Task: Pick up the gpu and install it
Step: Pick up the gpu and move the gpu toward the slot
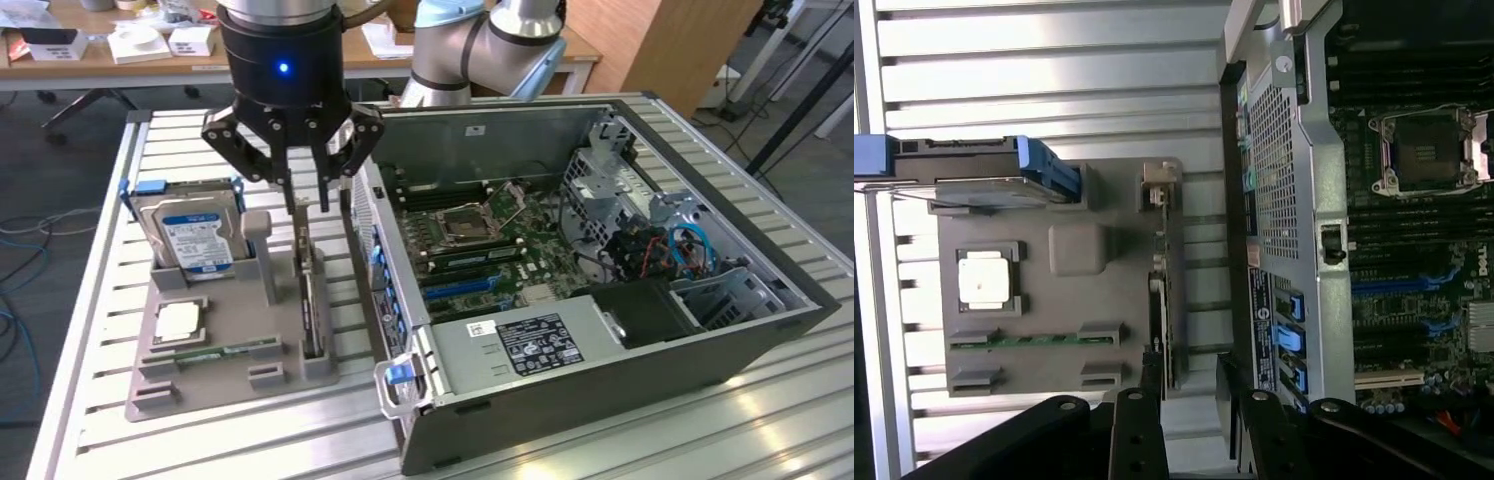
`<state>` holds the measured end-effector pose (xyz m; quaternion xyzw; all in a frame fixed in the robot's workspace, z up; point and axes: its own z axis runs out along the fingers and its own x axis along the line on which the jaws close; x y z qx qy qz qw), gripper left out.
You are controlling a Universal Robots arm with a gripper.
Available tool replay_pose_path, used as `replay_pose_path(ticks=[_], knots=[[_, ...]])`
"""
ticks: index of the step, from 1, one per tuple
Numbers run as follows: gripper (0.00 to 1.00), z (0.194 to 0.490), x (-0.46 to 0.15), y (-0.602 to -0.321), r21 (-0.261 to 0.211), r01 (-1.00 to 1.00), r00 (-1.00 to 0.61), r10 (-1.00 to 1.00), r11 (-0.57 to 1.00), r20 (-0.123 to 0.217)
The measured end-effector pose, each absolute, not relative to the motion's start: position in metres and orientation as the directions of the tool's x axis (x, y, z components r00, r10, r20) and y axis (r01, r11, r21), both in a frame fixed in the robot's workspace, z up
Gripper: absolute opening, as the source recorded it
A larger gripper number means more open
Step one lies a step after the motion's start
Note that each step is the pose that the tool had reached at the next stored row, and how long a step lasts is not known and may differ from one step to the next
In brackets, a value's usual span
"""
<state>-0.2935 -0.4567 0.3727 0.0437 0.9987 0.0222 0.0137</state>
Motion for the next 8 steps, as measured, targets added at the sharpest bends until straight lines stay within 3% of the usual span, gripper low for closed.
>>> replay_pose_path(ticks=[8], knots=[[0.36, 0.359, -0.293, -0.457, 0.046, 0.087, -0.996, 0.088, 0.995, -0.026]])
